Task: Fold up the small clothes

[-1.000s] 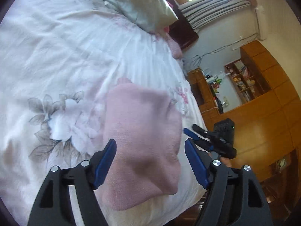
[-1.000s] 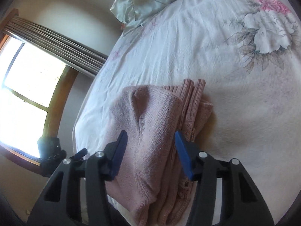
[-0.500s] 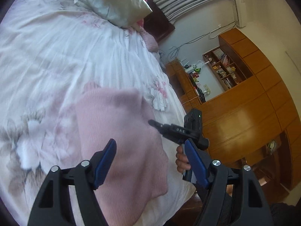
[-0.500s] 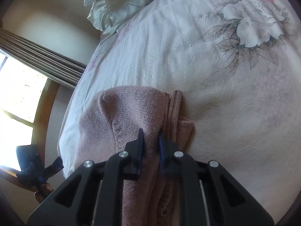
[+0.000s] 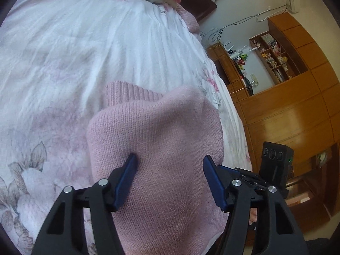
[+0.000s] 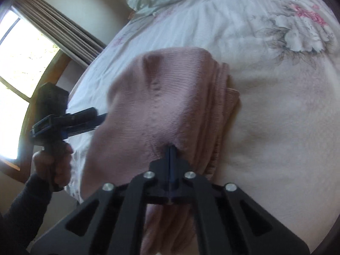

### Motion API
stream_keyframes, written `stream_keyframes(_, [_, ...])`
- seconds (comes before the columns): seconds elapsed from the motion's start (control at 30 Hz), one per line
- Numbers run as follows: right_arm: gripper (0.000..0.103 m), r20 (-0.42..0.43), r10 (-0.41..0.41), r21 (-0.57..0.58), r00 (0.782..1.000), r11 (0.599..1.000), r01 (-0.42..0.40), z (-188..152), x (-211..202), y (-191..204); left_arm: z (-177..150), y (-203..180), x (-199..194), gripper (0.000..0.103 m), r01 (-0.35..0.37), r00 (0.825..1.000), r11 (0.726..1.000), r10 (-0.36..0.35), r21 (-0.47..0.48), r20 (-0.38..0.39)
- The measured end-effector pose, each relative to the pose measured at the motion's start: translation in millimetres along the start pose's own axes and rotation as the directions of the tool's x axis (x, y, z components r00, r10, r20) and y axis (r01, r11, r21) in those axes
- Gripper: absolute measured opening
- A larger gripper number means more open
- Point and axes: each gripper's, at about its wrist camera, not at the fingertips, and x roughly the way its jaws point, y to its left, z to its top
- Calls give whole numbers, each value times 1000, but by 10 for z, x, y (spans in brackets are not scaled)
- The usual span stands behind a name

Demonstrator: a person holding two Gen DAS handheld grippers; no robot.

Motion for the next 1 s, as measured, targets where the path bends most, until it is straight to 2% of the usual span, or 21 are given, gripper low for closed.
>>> stream_keyframes(0.03, [0, -1, 25, 46, 1000, 999, -25, -1, -40, -59, -31, -97, -100, 61, -16, 1000, 1000, 16, 13, 16])
stream_keyframes(0.07, [5, 9, 32, 51, 999, 998, -32, -10, -128, -33, -65, -189, -236, 62, -18, 999, 999, 16, 34, 42])
stream_keyframes(0.1, [11, 32, 18, 27, 999, 999, -19, -36, -257, 47, -128, -293, -397, 62, 1, 998, 998, -5, 69, 67])
stream_keyframes(0.13, [23, 45, 12, 16, 999, 1000, -13, -84, -365, 97, -217, -392, -546, 64, 4, 996, 994, -14, 111, 88])
stream_keyframes(0.17, [28, 50, 23, 26, 999, 999, -24, -146, -456, 124, -321, -467, -667, 66, -10, 995, 988, -6, 151, 104])
stream_keyframes(0.2, [31, 46, 31, 43, 998, 999, -33, -231, -511, 115, -428, -501, -742, 67, -16, 994, 985, -3, 172, 108])
stream_keyframes(0.27, [51, 29, 20, 72, 999, 997, -22, -411, -490, 131, -558, -453, -727, 67, -22, 996, 987, 8, 162, 84])
stream_keyframes(0.3, [52, 21, 19, 85, 1000, 996, -21, -479, -439, 121, -603, -402, -638, 67, -31, 998, 989, 22, 147, 57])
stream_keyframes(0.33, [52, 11, 30, 105, 999, 994, -31, -526, -360, 112, -639, -330, -516, 67, -41, 999, 991, 38, 129, 25])
stream_keyframes(0.37, [44, 2, 47, 129, 999, 991, -47, -551, -272, 103, -672, -244, -380, 65, -46, 999, 993, 48, 111, -14])
stream_keyframes(0.4, [29, -5, 49, 145, 999, 988, -47, -581, -191, 82, -723, -191, -245, 65, -71, 997, 991, 75, 113, -30])
stream_keyframes(0.43, [9, -8, 17, 142, 1000, 990, -15, -583, -129, 63, -777, -141, -136, 65, -96, 994, 989, 101, 109, -39])
stream_keyframes(0.47, [8, -3, -26, 147, 1000, 989, 26, -586, -101, 16, -814, -80, -46, 66, -110, 992, 990, 114, 89, -45])
stream_keyframes(0.53, [7, -5, -8, 215, 1000, 977, 9, -600, -79, -155, -881, -54, 15, 68, -109, 993, 992, 110, 56, -29])
stream_keyframes(0.6, [7, -15, 21, 240, 1000, 971, -17, -597, -64, -246, -909, -130, -40, 68, -119, 993, 990, 120, 69, -10])
stream_keyframes(0.67, [9, -19, 60, 216, 998, 975, -54, -582, -73, -202, -924, -178, -231, 68, -107, 994, 993, 106, 56, 32])
stream_keyframes(0.73, [18, 12, 56, 204, 998, 977, -57, -597, -213, -130, -984, -244, -522, 69, -121, 987, 992, 115, 48, 114])
stream_keyframes(0.83, [18, 71, 44, 143, 996, 988, -54, -674, -495, 123, -1132, -362, -821, 70, -42, 981, 997, 30, 57, 192])
stream_keyframes(0.9, [18, 83, 105, 104, 991, 988, -113, -809, -607, 319, -1234, -403, -794, 70, 26, 984, 997, -38, 73, 174])
stream_keyframes(0.93, [18, 81, 116, 89, 990, 988, -123, -855, -603, 396, -1268, -397, -707, 70, 27, 988, 997, -38, 75, 147])
stream_keyframes(1.0, [18, 39, 96, 93, 995, 991, -99, -942, -445, 418, -1313, -305, -432, 71, -9, 998, 999, 6, 40, 68])
